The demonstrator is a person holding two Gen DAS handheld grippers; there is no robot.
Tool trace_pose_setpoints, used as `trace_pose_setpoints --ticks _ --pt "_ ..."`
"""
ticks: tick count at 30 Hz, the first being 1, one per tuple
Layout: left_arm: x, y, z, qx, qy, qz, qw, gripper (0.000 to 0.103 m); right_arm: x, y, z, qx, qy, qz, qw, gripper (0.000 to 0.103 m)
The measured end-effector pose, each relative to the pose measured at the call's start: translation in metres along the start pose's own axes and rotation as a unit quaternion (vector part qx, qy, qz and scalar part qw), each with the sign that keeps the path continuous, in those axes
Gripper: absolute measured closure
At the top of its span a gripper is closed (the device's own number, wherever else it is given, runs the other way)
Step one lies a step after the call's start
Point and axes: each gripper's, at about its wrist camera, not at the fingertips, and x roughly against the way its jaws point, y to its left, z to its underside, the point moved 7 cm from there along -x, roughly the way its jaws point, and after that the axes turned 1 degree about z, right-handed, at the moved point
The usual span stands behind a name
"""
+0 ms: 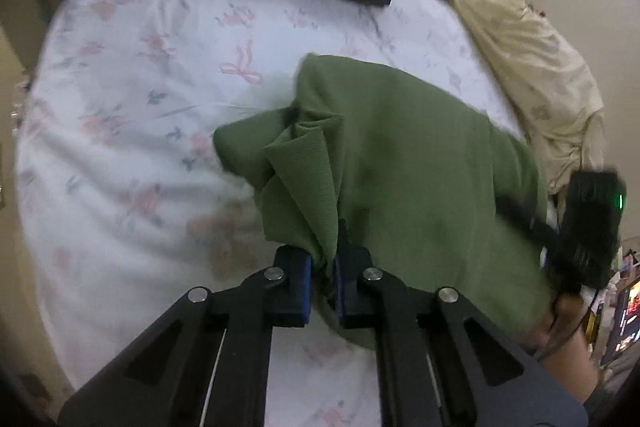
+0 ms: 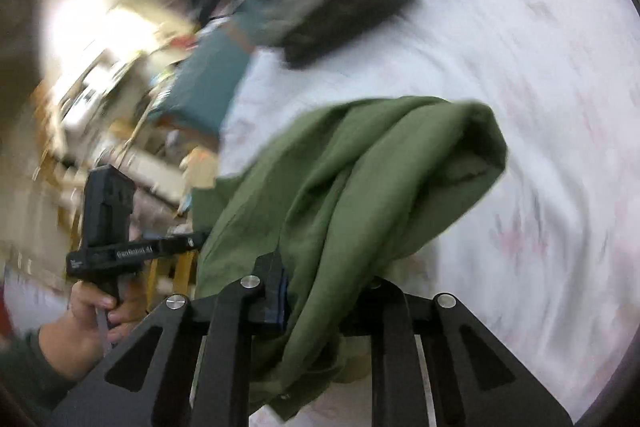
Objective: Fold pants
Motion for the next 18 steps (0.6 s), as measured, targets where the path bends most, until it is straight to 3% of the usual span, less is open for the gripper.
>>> trace_pose_setpoints --ticks 2,4,7,8,9,11,12,14,18 --pt "0.022 -0.007 0.030 0.006 -0.038 -0.004 0.9993 0.096 0.000 0.001 -0.004 0.023 0.028 -0.029 0.999 0.085" --pt "0.011 -0.012 0.066 0.017 -0.016 -0.003 0.9997 0.094 -0.012 -0.022 0.008 0.008 0.082 -0.034 0.996 0.081" --pt "-0.035 -0.005 0.107 0.040 0.066 -0.019 0.9969 0.088 -0.040 -0.082 0.051 -0.038 0.168 0.083 0.981 0.059" --pt "-0.048 0.009 0.119 0.070 0.090 -0.031 0.9930 0.082 -0.042 -0.094 0.061 -0.050 0.176 0.113 0.977 0.041" --pt "-0.050 0.017 0.122 0.091 0.098 -0.035 0.9903 0.077 -0.040 -0.095 0.063 -0.060 0.172 0.127 0.975 0.030" --pt "-0.041 0.032 0.119 0.120 0.103 -0.047 0.9863 0.054 -0.031 -0.081 0.063 -0.046 0.168 0.140 0.975 0.029" --pt "-0.034 0.036 0.114 0.120 0.098 -0.054 0.9865 0.047 -0.022 -0.074 0.062 -0.029 0.156 0.159 0.974 0.029" --pt "-0.014 0.043 0.102 0.103 0.077 -0.088 0.9878 0.022 0.000 -0.060 0.063 -0.012 0.124 0.180 0.976 0.027" --pt "0.011 0.051 0.076 0.083 0.049 -0.094 0.9908 0.018 0.043 -0.043 0.065 -0.072 0.042 0.179 0.980 0.025"
